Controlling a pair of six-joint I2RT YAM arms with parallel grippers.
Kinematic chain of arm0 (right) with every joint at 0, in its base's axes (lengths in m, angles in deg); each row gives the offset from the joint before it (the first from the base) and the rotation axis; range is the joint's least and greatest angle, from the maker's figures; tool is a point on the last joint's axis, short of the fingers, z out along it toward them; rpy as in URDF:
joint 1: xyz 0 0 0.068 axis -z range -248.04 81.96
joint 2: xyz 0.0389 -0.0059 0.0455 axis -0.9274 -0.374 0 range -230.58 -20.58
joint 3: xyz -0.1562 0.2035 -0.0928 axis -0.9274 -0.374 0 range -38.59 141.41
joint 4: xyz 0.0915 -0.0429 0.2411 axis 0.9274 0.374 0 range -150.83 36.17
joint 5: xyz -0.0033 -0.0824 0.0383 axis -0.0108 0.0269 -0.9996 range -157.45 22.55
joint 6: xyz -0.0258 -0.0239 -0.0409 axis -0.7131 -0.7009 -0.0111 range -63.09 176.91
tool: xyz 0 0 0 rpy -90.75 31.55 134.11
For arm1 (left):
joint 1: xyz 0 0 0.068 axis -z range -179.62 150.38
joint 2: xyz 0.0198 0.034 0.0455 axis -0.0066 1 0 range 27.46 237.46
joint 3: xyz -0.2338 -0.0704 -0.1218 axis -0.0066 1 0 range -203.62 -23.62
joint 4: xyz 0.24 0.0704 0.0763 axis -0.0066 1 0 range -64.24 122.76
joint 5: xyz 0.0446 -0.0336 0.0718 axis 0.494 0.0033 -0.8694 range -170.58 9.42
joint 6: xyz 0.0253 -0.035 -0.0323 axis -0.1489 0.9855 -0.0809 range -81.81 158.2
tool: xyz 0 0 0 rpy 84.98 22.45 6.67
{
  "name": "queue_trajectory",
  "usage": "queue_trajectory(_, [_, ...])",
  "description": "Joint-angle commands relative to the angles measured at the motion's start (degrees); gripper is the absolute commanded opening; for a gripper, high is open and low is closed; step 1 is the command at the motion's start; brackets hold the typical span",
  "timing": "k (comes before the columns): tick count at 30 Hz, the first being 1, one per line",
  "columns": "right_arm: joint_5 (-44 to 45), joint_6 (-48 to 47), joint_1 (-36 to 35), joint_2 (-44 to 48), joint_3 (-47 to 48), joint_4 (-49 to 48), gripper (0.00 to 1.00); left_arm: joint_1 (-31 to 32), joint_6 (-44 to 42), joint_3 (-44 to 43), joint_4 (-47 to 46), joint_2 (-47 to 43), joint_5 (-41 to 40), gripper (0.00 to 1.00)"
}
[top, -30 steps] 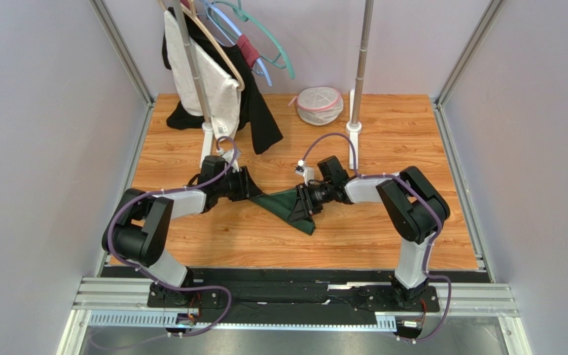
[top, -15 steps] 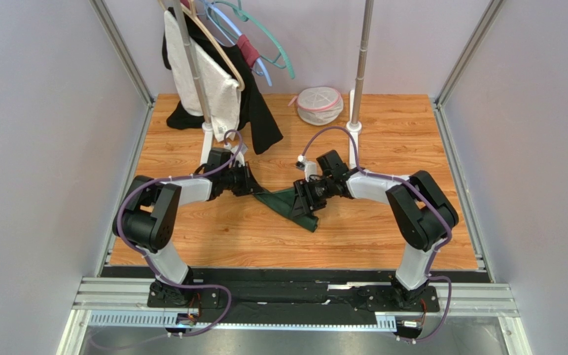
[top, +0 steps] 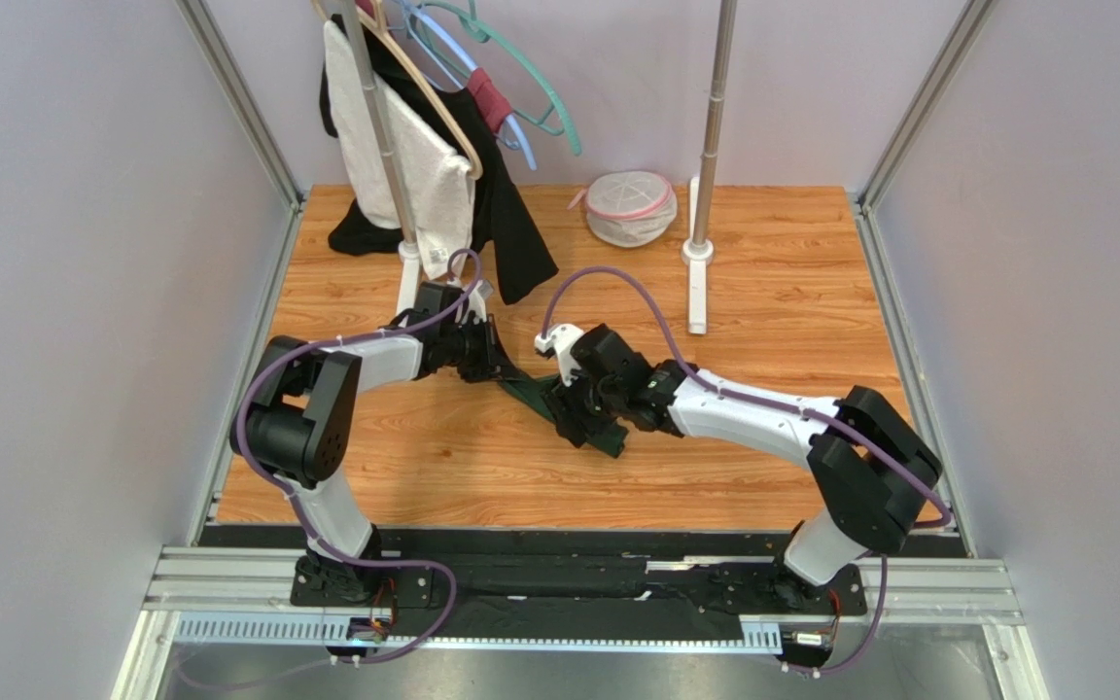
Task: Fold the napkin, place the utensils inside, and roll it up
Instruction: Roll the napkin with the utensil
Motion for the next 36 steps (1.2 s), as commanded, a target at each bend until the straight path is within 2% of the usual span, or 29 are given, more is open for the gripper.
queue_trajectory(1, [12.56, -4.34, -3.45, -1.71, 1.6, -1.84, 0.6, -0.12, -1.7, -1.31, 3.27, 1.2, -0.72, 0.0])
queue_trajectory(16, [13.62, -5.31, -4.77, -9.28, -0.77, -4.03, 0.52, -0.12, -1.53, -2.19, 2.83, 1.11, 0.95, 0.0])
queue_trajectory(18, [12.93, -4.87, -3.9, -10.33, -1.03, -4.12, 0.45, -0.03, -1.09, -1.93, 1.78, 0.59, 1.57, 0.0])
queue_trajectory(20, [10.38, -3.39, -2.67, -10.68, -1.64, -4.21, 0.39, -0.12, -0.82, -1.49, 0.55, -0.38, 1.83, 0.09])
queue_trajectory(21, [9.24, -3.02, -2.06, -10.86, -1.91, -4.38, 0.33, -0.2, -0.48, -1.22, 0.2, -0.82, 1.83, 0.13])
queue_trajectory(22, [6.88, -2.67, -1.0, -10.78, -2.69, -4.56, 0.3, -0.12, -0.39, -1.05, -0.16, -1.34, 1.66, 0.27])
queue_trajectory(25, [-0.06, -1.61, 0.84, -9.9, -4.63, -5.79, 0.25, -0.29, -0.12, -0.43, -0.42, -4.06, -0.88, 0.54])
queue_trajectory(27, [-3.5, -1.18, 1.55, -9.46, -5.68, -6.84, 0.24, -0.64, 0.49, 0.79, -0.6, -7.14, -4.05, 0.63])
queue_trajectory(30, [-10.44, 0.05, 3.4, -10.15, -6.83, -7.98, 0.24, -1.08, 0.85, 2.73, -2.26, -11.36, -7.13, 0.68])
queue_trajectory(36, [-21.26, 1.37, 7.44, -14.02, -6.04, -8.16, 0.24, -1.17, -0.12, 6.24, -3.15, -15.59, -8.45, 0.68])
